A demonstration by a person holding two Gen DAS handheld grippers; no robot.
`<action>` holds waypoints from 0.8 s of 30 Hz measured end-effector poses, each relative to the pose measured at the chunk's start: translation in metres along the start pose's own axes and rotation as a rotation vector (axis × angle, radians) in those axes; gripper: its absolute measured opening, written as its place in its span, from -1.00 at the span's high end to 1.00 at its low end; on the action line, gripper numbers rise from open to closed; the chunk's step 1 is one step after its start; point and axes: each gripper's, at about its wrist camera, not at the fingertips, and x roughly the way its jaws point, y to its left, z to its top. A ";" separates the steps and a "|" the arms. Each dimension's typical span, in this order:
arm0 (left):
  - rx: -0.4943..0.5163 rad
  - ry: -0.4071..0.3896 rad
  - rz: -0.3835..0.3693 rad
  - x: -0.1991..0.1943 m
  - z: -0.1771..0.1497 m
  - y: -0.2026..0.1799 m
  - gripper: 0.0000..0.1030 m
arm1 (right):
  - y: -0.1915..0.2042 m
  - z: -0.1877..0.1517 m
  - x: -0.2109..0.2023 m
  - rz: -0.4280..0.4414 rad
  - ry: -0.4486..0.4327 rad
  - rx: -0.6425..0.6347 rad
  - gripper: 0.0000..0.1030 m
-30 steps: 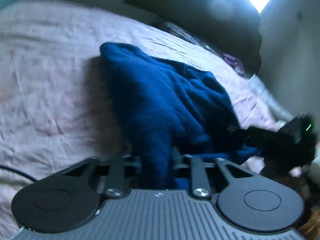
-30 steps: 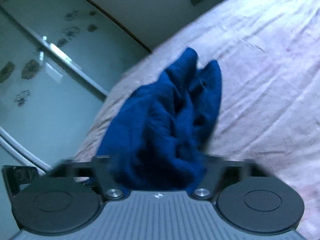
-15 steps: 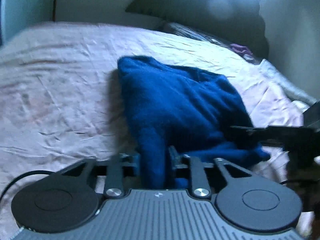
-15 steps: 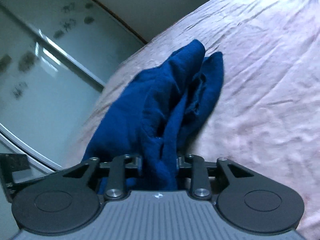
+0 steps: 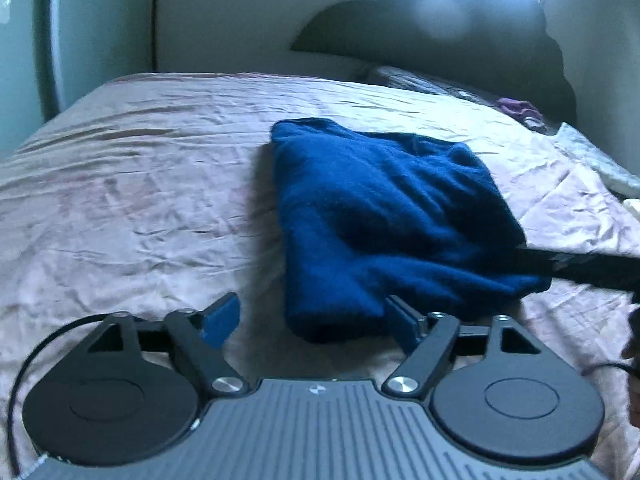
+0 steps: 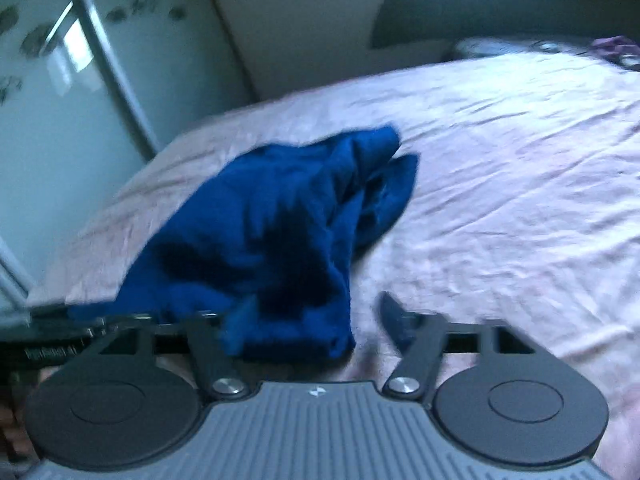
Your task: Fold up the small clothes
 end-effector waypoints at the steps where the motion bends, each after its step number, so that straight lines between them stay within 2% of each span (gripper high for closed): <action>1: 0.001 -0.001 0.010 -0.002 -0.002 -0.001 -0.70 | 0.003 -0.001 -0.004 -0.014 -0.015 0.018 -1.00; 4: 0.002 0.005 0.035 -0.006 -0.007 -0.005 -0.79 | 0.016 -0.009 -0.013 -0.026 -0.008 0.024 -1.00; 7: 0.003 0.011 0.063 -0.011 -0.013 -0.008 -0.81 | 0.034 -0.015 -0.013 -0.030 0.051 -0.026 -1.00; 11: -0.002 0.029 0.081 -0.014 -0.020 -0.009 -0.82 | 0.051 -0.029 -0.011 -0.026 0.060 -0.086 -1.00; 19: 0.007 0.032 0.149 -0.016 -0.029 -0.014 -0.85 | 0.059 -0.037 -0.013 -0.129 0.057 -0.131 -1.00; 24: 0.029 0.016 0.188 -0.017 -0.030 -0.017 -0.86 | 0.059 -0.039 -0.015 -0.132 0.056 -0.109 -1.00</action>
